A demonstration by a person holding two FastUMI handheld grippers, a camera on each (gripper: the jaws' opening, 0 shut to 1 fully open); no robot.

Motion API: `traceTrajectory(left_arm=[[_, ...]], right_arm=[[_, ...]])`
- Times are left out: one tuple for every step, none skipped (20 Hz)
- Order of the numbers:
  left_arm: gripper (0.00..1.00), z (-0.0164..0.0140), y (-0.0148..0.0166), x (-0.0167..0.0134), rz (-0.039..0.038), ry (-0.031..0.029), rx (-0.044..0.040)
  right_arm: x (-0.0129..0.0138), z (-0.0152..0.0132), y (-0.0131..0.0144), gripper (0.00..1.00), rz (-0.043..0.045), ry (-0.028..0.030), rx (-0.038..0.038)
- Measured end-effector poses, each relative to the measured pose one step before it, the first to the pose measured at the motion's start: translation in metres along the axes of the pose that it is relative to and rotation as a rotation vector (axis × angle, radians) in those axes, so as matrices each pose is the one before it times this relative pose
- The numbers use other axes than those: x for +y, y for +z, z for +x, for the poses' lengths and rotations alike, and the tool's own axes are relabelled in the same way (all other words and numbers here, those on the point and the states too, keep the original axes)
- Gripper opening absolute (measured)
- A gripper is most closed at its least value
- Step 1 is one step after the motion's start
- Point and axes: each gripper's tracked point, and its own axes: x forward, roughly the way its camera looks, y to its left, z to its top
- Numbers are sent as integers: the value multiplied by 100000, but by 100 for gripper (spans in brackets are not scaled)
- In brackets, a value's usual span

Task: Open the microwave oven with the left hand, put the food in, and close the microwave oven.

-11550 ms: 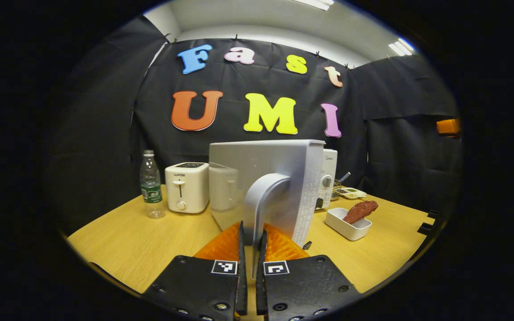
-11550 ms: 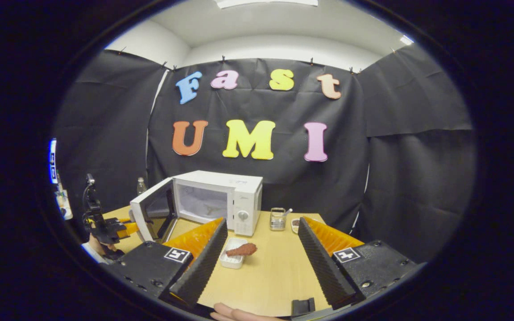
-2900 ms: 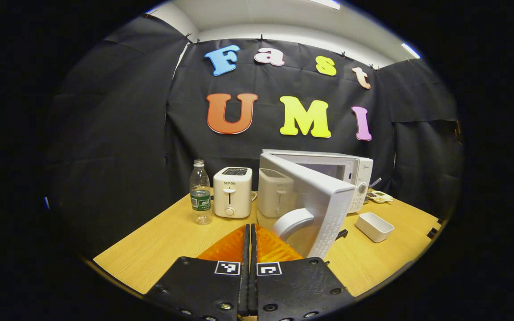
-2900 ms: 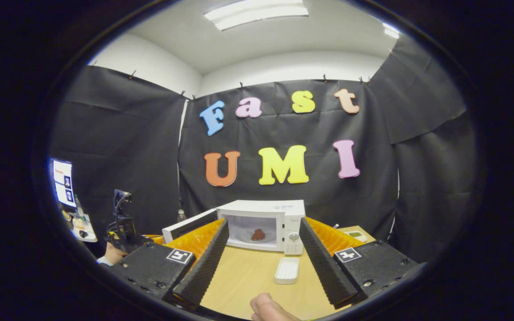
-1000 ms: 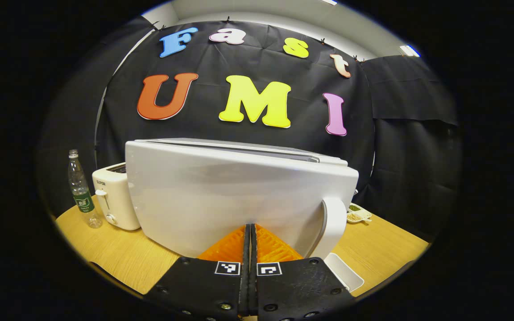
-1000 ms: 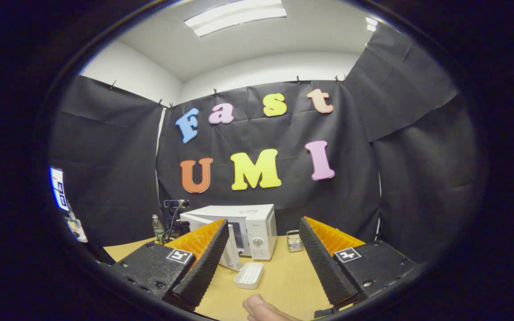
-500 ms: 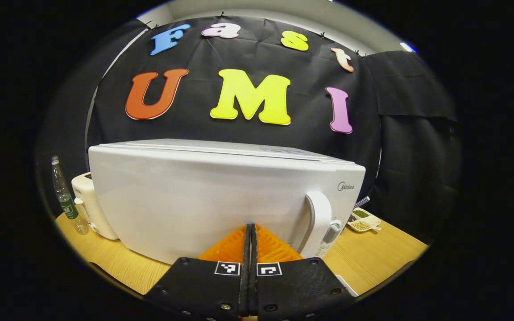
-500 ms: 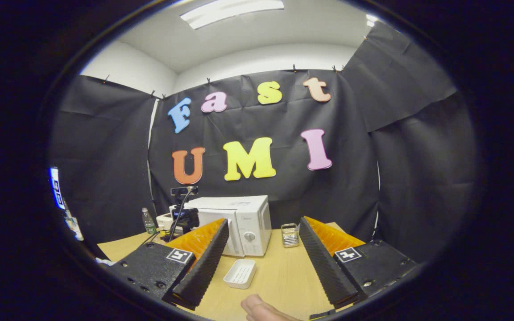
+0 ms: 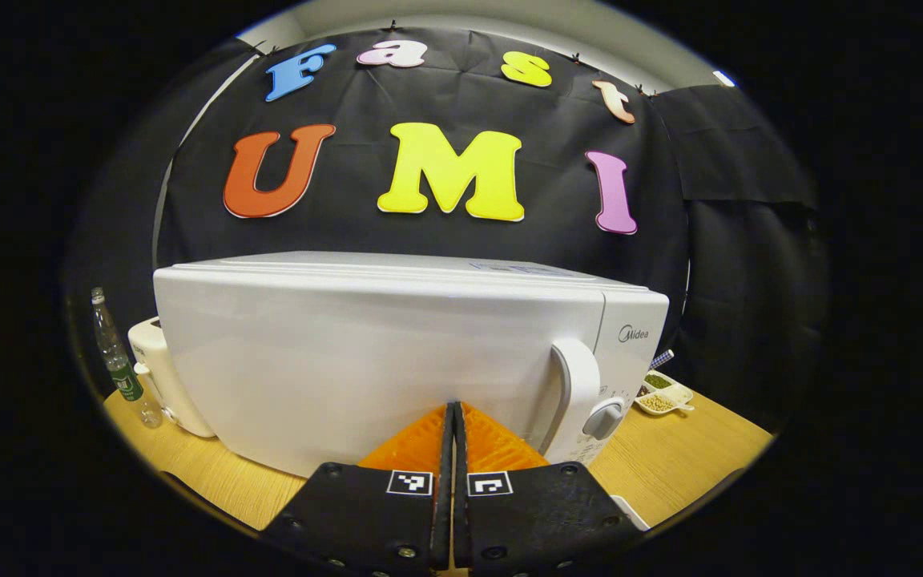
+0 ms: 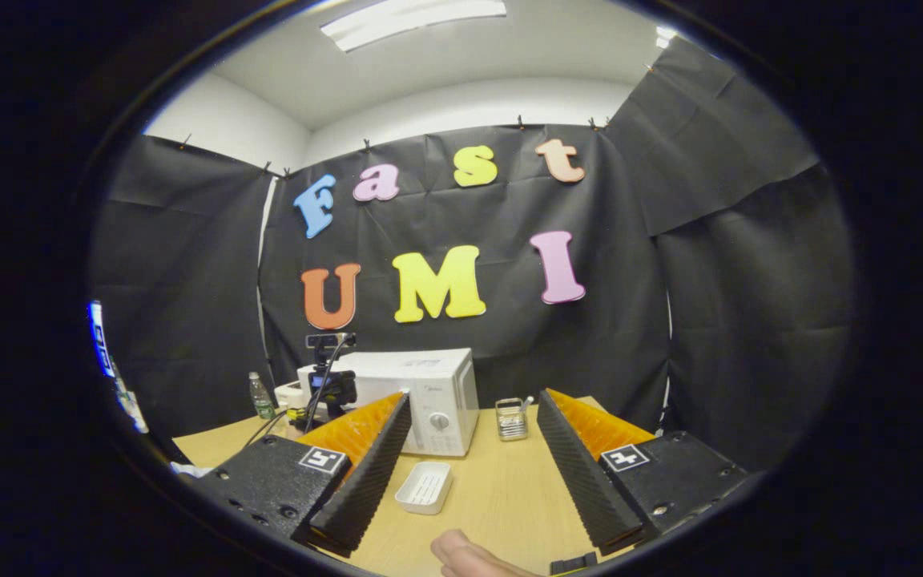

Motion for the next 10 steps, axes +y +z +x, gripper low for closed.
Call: traceTrajectory(left_arm=[[2,29,162,7,-1681,-1207,-157],[1,-107,-107,-85,-1776,-911,578],[1,-28,-71,141,-719,352,508],[1,-277,-543,571,789,2373,2750],[1,-479,-323,365,952,1963,2083],[1,-686,-107,-182,513,-48,1075],[1,-950,349,-160,610,-129,-316],[2,-852,230,-221,713,-490,-671],[5,-1182,369,-120,903,433,-415],[4,-817,25,168,1063,1604,-18]], right_arm=[[46,-207,181,100,-275,-393,-516],[16,-241,14,100,-222,-572,123],[-23,-308,-31,100,-144,-471,189],[61,-270,-27,100,185,-272,223],[106,-220,-120,100,231,-44,447],[185,-241,20,90,11,21,406],[104,-263,-25,100,-40,-19,345],[164,-256,52,100,188,41,-2],[131,-276,60,100,232,-34,2],[118,-155,161,100,302,-103,-314]])
